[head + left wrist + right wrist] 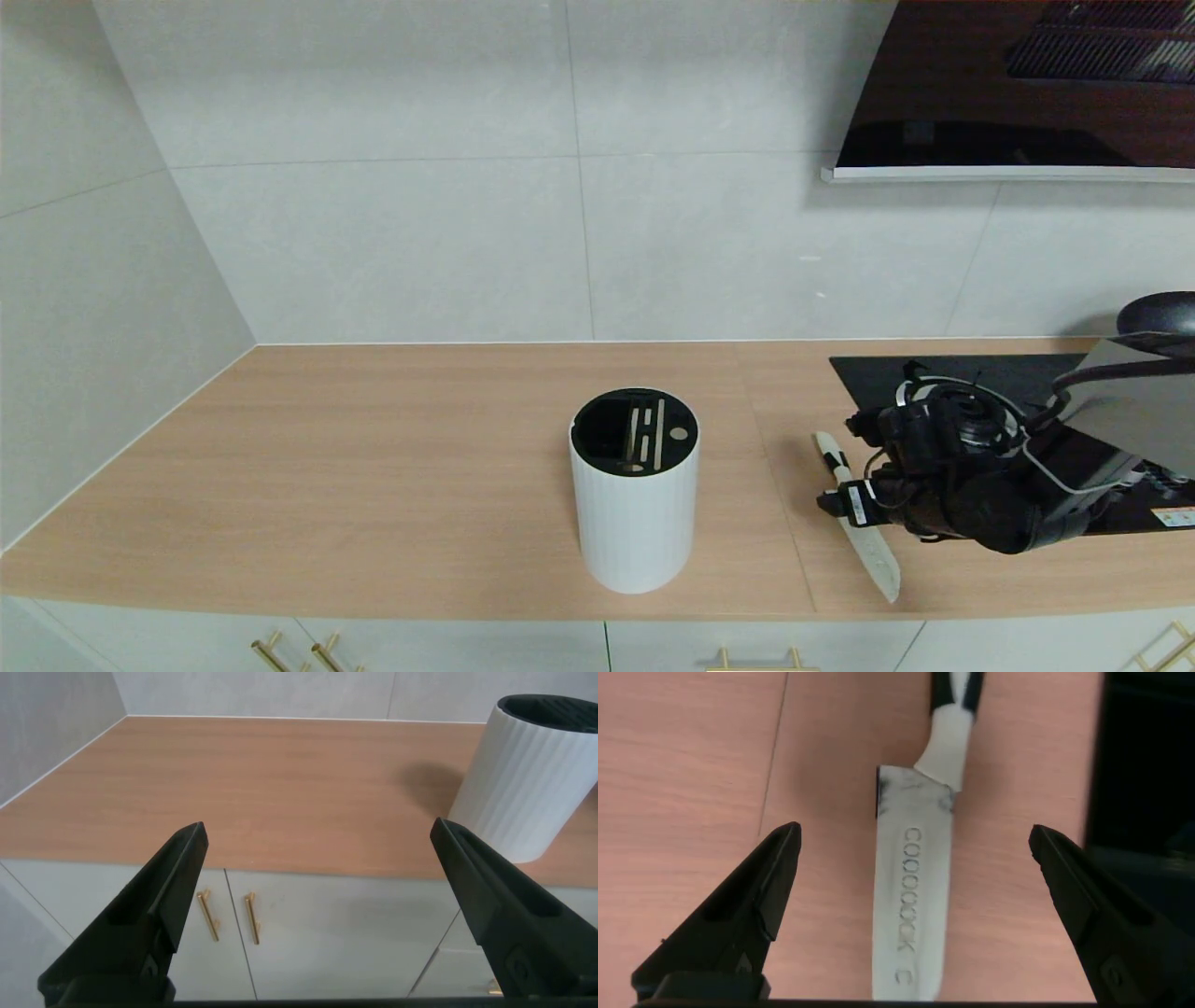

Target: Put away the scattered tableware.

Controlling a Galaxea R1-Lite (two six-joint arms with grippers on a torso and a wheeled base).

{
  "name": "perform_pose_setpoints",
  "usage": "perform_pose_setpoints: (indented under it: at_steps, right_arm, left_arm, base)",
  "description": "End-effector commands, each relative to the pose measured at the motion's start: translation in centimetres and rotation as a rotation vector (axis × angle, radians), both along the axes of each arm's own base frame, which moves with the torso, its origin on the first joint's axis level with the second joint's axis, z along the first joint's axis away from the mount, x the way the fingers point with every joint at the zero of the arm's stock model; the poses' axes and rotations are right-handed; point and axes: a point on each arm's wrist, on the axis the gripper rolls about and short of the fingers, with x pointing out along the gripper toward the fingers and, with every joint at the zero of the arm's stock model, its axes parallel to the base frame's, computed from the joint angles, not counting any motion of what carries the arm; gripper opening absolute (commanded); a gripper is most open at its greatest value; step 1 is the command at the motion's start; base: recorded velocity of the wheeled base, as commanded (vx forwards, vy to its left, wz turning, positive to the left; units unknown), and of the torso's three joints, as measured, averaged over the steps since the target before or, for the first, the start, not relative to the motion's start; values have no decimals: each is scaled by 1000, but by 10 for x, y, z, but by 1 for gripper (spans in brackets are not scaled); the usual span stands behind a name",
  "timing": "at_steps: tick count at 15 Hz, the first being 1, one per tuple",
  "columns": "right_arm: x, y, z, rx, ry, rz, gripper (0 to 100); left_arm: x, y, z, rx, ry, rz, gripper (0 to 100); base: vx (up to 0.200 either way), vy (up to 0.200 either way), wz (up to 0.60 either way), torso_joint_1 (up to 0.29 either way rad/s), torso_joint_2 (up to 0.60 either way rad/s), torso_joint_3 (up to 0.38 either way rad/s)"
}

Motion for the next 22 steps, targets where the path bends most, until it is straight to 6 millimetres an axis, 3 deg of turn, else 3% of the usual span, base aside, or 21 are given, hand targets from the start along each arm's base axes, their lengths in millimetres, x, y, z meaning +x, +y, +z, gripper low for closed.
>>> perform_pose_setpoints:
  at_steps: [1,22]
  right_arm:
    - [2,1,-15,-6,31,0,100]
    - [23,-5,-36,82,-5,-61,100]
  left_arm:
    - [0,0,0,0,0,1,100]
    - [0,0,0,0,0,2,100]
  base:
    - [0,0,0,0,0,0]
    - [0,0,0,0,0,0]
